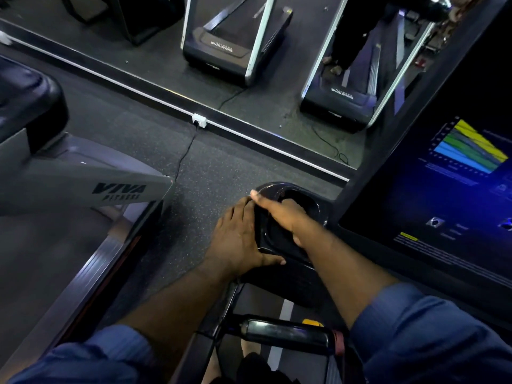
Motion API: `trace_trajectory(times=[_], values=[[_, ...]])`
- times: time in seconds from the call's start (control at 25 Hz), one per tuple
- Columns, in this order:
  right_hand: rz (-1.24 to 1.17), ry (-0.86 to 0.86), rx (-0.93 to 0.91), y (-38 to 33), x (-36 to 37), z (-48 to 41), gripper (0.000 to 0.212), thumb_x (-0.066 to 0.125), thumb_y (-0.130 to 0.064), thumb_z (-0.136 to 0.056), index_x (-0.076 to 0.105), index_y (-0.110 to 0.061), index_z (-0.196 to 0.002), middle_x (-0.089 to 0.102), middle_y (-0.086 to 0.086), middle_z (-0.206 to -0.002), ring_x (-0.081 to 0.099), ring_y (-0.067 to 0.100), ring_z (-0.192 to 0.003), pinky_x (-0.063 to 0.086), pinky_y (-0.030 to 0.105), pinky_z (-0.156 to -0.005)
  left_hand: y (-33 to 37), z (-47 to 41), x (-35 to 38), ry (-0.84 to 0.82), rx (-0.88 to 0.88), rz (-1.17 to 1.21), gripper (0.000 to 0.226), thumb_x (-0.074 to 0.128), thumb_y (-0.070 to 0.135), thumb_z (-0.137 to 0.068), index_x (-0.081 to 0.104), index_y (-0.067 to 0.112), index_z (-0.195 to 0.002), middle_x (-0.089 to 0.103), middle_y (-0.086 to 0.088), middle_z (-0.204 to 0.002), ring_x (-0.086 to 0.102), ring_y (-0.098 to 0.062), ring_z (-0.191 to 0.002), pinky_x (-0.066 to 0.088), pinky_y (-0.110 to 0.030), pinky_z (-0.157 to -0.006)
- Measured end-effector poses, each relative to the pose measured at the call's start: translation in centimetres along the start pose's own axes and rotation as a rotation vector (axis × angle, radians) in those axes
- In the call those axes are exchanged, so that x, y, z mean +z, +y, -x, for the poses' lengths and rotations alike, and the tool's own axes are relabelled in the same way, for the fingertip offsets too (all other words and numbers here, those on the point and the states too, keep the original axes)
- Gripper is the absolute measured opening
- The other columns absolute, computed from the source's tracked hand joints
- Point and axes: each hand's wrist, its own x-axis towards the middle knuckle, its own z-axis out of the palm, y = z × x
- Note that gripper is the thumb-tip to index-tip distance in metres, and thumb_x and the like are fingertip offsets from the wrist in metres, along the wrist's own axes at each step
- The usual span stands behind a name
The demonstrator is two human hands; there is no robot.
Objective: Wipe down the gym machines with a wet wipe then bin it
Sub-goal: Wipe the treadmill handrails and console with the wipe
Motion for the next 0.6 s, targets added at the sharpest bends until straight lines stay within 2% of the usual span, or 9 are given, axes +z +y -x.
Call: trace_trajectory(times=[0.04,0.12,0.16,0.24,0.32,0.4,0.52,0.6], values=[[0.249,-0.002,-0.045,0.3,-0.6,0.5,0.128,0.044,-0.109,-0.053,0.066,-0.012,-0.133,0.066,0.012,-0.134,0.065,0.034,-0.12,0.05,0.046,-0.107,0.1,0.0,0.0,-0.003,-0.003,-0.003,0.148,0.069,0.096,-0.051,0.008,0.02,-0.162,0.014,-0.001,-0.17,0.017,-0.024,-0.156,0.025,-0.05,-0.127],[0.658,0.027,-0.121,1.0,-0.9,1.5,0.122,0.014,-0.105,-0.069,0.069,-0.013,-0.127,0.067,0.014,-0.131,0.063,0.035,-0.12,0.047,0.047,-0.106,0.0,0.0,-0.1,-0.007,-0.022,-0.011,0.15,0.068,0.097,-0.049,0.008,0.02,-0.162,0.012,0.001,-0.17,0.015,-0.024,-0.157,0.025,-0.05,-0.127],[0.835,0.056,-0.159,1.3,-0.7,1.7,0.117,0.008,-0.1,-0.077,0.07,-0.013,-0.124,0.068,0.014,-0.129,0.063,0.034,-0.12,0.045,0.049,-0.108,-0.1,0.0,0.0,-0.012,-0.028,-0.006,0.15,0.069,0.097,-0.048,0.008,0.02,-0.162,0.011,0.001,-0.171,0.015,-0.024,-0.157,0.025,-0.051,-0.127],[1.084,0.079,-0.192,1.6,-0.8,1.7,0.112,0.003,-0.092,-0.085,0.068,-0.014,-0.13,0.065,0.012,-0.137,0.056,0.031,-0.132,0.032,0.055,-0.115,-0.1,0.0,0.0,-0.01,-0.026,0.006,0.149,0.069,0.097,-0.048,0.009,0.021,-0.162,0.01,0.002,-0.171,0.016,-0.023,-0.157,0.025,-0.05,-0.127],[1.13,0.012,-0.148,2.0,-0.8,0.9,0.12,-0.005,-0.093,-0.081,0.059,-0.014,-0.145,0.049,0.01,-0.157,0.036,0.028,-0.15,0.01,0.056,-0.124,-0.1,0.1,-0.1,-0.011,-0.016,0.002,0.148,0.07,0.096,-0.049,0.009,0.022,-0.162,0.009,0.002,-0.172,0.015,-0.023,-0.157,0.023,-0.049,-0.128],[1.095,-0.001,-0.19,3.0,-1.0,0.1,0.128,-0.011,-0.096,-0.075,0.043,-0.013,-0.157,0.031,0.009,-0.169,0.015,0.025,-0.159,-0.002,0.052,-0.127,-0.2,0.1,0.0,0.002,-0.013,0.009,0.148,0.071,0.095,-0.05,0.01,0.02,-0.163,0.01,0.002,-0.172,0.016,-0.023,-0.157,0.023,-0.049,-0.128],[1.1,0.046,-0.319,3.9,-1.5,0.3,0.129,-0.011,-0.098,-0.072,0.031,-0.017,-0.163,0.025,0.001,-0.171,0.01,0.016,-0.16,-0.009,0.054,-0.126,0.0,0.3,-0.1,-0.001,-0.005,0.015,0.148,0.072,0.094,-0.05,0.014,0.019,-0.162,0.013,0.0,-0.171,0.02,-0.025,-0.155,0.025,-0.049,-0.127],[1.182,-0.007,-0.201,2.7,-1.5,0.8,0.124,-0.011,-0.096,-0.075,0.029,-0.018,-0.163,0.023,0.002,-0.172,0.009,0.019,-0.161,-0.014,0.059,-0.124,0.1,0.3,-0.2,0.022,-0.011,0.017,0.147,0.073,0.094,-0.049,0.016,0.018,-0.162,0.015,-0.002,-0.171,0.022,-0.026,-0.154,0.027,-0.05,-0.126]])
